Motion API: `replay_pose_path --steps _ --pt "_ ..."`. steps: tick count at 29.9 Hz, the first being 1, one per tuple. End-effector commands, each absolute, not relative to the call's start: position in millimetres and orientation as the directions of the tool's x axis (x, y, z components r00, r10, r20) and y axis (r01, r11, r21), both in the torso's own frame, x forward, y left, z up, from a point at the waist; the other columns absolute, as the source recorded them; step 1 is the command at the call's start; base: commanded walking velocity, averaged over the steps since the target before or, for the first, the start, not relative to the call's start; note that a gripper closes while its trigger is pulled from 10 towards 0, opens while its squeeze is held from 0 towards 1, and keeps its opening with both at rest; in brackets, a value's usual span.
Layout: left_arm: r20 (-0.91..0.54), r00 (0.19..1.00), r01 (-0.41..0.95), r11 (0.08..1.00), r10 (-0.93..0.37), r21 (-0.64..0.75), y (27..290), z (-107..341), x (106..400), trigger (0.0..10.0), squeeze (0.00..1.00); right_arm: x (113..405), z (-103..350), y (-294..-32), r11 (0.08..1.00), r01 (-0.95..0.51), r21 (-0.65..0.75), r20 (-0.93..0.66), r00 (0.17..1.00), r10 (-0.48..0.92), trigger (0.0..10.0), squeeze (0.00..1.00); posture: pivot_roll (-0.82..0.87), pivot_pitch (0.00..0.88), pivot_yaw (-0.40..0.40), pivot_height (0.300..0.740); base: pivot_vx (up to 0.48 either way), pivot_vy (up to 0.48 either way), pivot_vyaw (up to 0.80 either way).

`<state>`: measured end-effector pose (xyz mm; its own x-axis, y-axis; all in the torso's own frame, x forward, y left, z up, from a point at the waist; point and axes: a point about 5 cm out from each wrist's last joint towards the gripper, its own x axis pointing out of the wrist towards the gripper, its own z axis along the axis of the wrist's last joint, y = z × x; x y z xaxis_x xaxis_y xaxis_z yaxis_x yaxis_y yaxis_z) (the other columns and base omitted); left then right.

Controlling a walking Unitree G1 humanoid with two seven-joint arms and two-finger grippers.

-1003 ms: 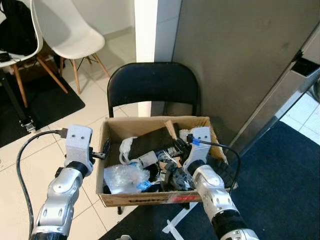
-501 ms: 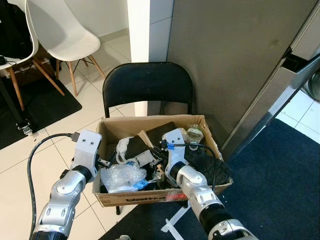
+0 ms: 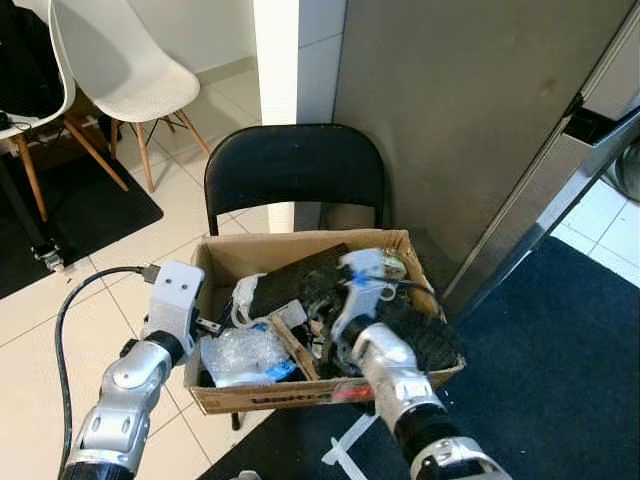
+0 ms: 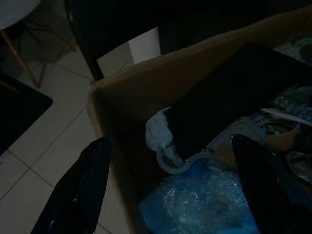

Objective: Picking trash to rubbish bin

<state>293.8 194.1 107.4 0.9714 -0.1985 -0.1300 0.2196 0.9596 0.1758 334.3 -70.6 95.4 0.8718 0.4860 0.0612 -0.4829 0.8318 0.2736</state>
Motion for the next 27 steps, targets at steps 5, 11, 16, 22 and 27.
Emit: replay_pose_path --steps 5,11,16,22,27 --pt "-0.118 0.99 0.092 0.985 -0.075 0.148 207 106 294 10.0 0.0 328 88 -86 0.847 -0.42 0.327 0.066 0.904 0.423 10.0 0.0 0.11 0.131 0.013 0.74 0.0 0.0 0.0" --pt "-0.097 0.984 -0.143 0.987 0.15 0.067 218 102 276 10.0 0.0 307 66 -145 0.899 -0.128 0.419 0.005 0.99 0.139 10.0 0.0 0.09 0.114 0.026 0.74 0.0 0.0 0.0" --pt "-0.064 0.989 -0.126 0.99 0.13 0.067 213 107 271 10.0 0.0 294 76 -144 0.912 -0.208 0.355 0.054 0.978 0.202 10.0 0.0 0.07 0.125 0.034 0.74 0.0 0.0 0.0" --pt "-0.033 0.99 -0.14 0.99 0.141 0.032 206 109 272 10.0 0.0 286 78 -144 0.912 -0.23 0.34 0.07 0.973 0.219 10.0 0.0 0.07 0.137 0.012 0.74 0.0 0.0 0.0" --pt "-0.03 0.985 -0.169 0.985 0.169 0.019 207 111 271 10.0 0.0 289 82 -142 0.91 -0.239 0.339 0.069 0.971 0.23 10.0 0.0 0.07 0.15 0.001 0.74 0.0 0.0 0.0"
